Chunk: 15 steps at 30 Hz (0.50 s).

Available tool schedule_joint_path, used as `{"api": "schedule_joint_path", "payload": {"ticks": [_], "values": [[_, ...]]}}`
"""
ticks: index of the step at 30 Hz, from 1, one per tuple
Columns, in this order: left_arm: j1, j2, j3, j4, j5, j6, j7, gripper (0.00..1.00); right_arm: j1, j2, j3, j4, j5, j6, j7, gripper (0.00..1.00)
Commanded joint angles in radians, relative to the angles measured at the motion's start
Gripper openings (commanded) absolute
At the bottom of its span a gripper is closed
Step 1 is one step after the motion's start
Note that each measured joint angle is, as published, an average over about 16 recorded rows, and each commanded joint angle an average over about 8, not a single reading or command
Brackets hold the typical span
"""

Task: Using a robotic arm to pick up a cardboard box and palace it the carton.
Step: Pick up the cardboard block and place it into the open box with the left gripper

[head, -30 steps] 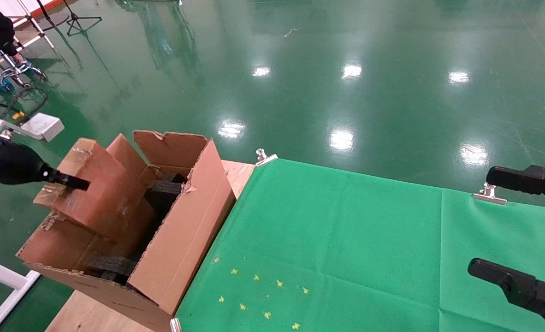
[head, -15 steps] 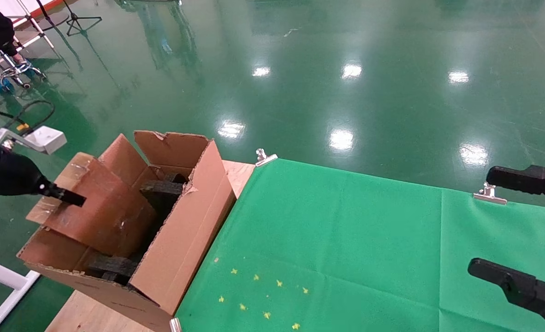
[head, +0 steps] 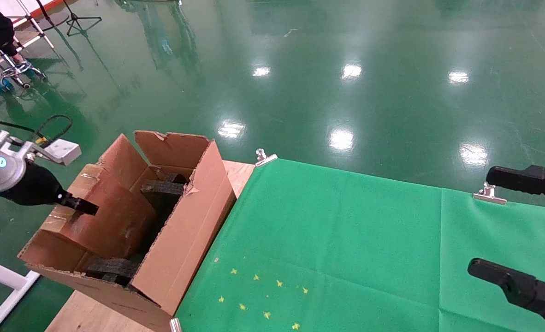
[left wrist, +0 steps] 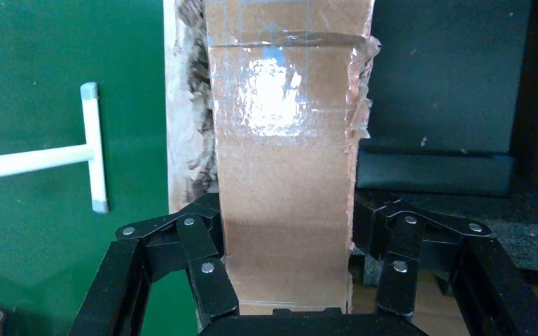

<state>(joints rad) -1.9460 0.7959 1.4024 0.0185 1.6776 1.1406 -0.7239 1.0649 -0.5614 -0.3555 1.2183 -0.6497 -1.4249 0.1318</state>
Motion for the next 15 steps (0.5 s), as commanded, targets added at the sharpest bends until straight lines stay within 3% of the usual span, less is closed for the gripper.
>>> {"api": "schedule_joint_path", "payload": {"ticks": [1,15], "values": [[0.014,0.005,0.0,0.001,0.001,-0.009,-0.01,0.0,0.0,0.0,0.0,0.0,0.0,0.0,0.0,1.0],[0.136,0.025,-0.031,-0.009,-0.043,-0.081,-0.044,0.0,0.0,0.0,0.0,0.0,0.0,0.0,0.0,1.0]]}}
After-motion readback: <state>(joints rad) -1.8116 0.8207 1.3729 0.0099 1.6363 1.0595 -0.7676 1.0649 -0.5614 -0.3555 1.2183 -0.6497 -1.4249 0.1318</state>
